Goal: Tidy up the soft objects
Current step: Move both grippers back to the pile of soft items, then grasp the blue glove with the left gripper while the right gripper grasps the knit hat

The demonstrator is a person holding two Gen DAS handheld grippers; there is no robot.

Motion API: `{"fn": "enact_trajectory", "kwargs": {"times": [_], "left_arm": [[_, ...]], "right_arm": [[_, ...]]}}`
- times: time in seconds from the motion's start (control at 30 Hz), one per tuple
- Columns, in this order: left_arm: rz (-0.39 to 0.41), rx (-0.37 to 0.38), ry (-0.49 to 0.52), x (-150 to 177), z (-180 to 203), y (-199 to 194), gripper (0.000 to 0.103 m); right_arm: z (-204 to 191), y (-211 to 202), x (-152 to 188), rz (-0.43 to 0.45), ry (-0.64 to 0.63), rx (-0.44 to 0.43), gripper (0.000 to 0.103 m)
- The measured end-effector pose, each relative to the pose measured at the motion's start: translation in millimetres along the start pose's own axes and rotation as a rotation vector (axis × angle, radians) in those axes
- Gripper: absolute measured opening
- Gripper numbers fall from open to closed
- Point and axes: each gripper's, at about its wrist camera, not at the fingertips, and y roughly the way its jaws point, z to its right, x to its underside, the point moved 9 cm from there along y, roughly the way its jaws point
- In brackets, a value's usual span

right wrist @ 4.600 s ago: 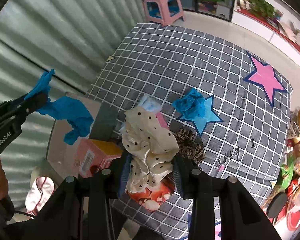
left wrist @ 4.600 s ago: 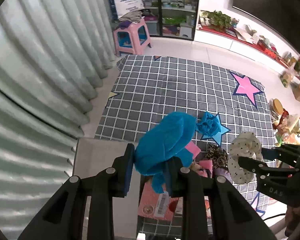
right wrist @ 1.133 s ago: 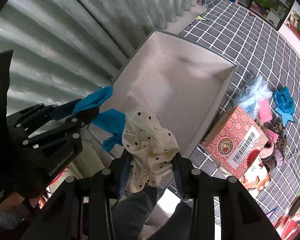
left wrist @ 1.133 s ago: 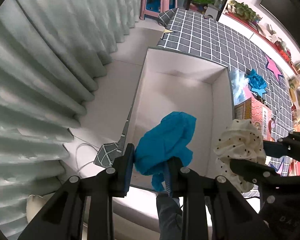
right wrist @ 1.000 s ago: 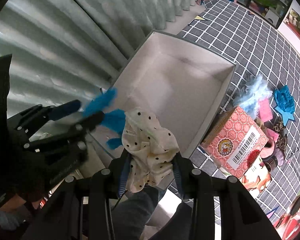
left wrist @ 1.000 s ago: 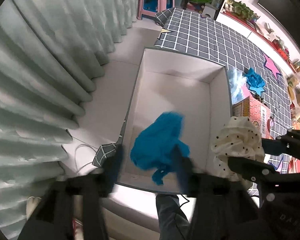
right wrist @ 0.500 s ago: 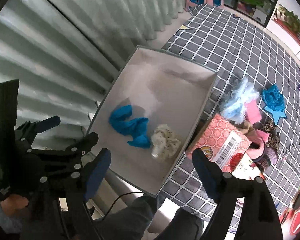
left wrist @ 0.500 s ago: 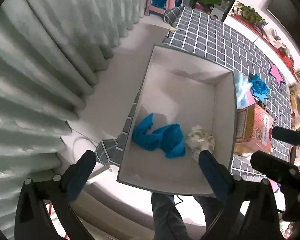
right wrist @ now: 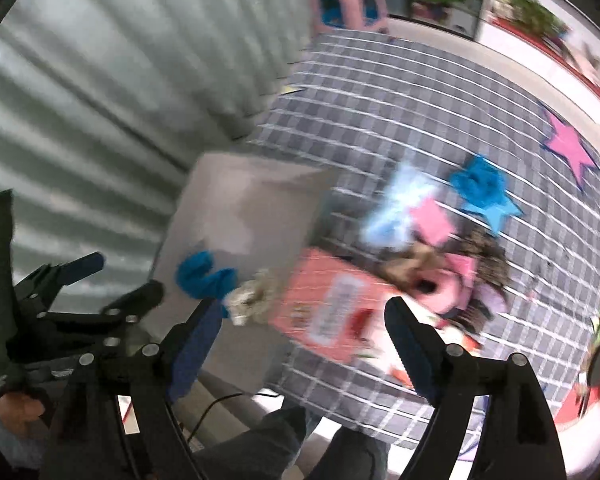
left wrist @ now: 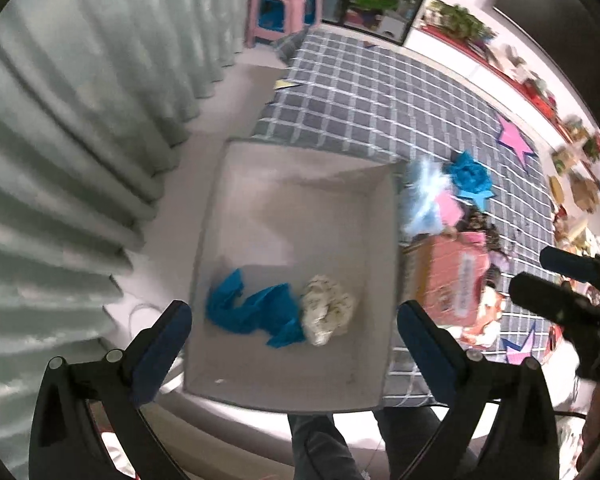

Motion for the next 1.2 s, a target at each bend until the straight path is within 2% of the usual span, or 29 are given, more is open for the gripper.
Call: {"fn": "enact_trajectory", "kwargs": {"times": [0.03, 0.07, 0.27, 0.47, 0.67, 0.9, 1.0, 1.2], "left_arm": [[-0.002, 0.005, 0.016, -5.1, 9.9, 1.2, 0.103], [-0.007, 0.009, 0.035, -10.3, 20.6, 2.9, 0.103], [-0.034, 0.018, 0.129, -38.2, 82.0, 18.3, 0.103], [-0.087, 0.002, 0.217, -64.5, 137.1, 45.3, 0.103], [-0.184, -0.115, 0.383, -95.6, 183.6, 98.9, 0.103], [-0.305, -0.219, 0.472, -108.8, 200.4, 163.6, 0.103], [-0.295, -0.174, 0.454, -116.4, 217.8, 169.1, 0.103], [-0.280, -0.107, 0.435, -136.9, 258.4, 179.3, 0.103]], "right_arm": [[20.7, -1.3, 2.1, -0.002, 0.040, 0.013, 0.091], [37.3, -1.7, 4.5, -0.003, 0.073, 0.023, 0.103], [122.2, 3.2, 23.1, -0.027, 0.240, 0.038, 0.103], [187.1, 27.4, 43.0, -0.090, 0.343, 0.040, 0.103], [238.9, 60.7, 62.5, -0.177, 0.398, 0.062, 0.103], [270.0, 94.9, 72.6, -0.243, 0.425, 0.079, 0.103], [281.0, 113.1, 70.3, -0.258, 0.423, 0.104, 0.103], [273.3, 150.5, 64.5, -0.302, 0.368, 0.071, 0.103]]}}
